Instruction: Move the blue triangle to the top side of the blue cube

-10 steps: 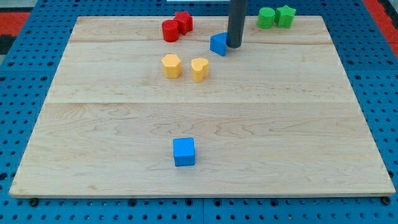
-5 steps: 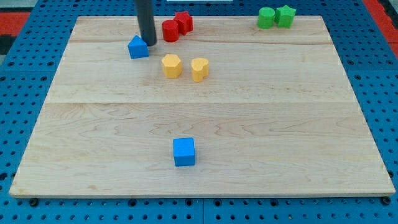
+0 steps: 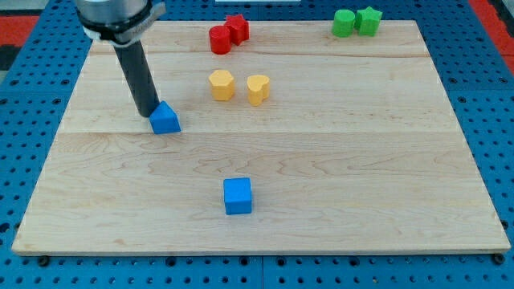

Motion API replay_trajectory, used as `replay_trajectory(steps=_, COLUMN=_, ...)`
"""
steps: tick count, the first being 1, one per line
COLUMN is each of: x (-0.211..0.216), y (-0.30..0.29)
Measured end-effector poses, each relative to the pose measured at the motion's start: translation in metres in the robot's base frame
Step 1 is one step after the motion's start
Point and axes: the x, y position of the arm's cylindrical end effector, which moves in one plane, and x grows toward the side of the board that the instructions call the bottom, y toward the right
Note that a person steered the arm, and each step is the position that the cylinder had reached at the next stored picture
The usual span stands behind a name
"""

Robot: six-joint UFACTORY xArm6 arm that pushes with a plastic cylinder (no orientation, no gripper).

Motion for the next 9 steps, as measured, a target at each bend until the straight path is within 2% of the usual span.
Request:
replay_trajectory(steps=1, x=0.002, y=0.031)
replay_trajectory(steps=2, x=0.040, y=0.048)
replay_trajectory(steps=4, x=0.071, y=0.106)
replay_trajectory(steps=5, x=0.098, y=0.108)
replay_trajectory(steps=7, x=0.103, y=0.107)
replay_trajectory(steps=9, x=0.056, y=0.059)
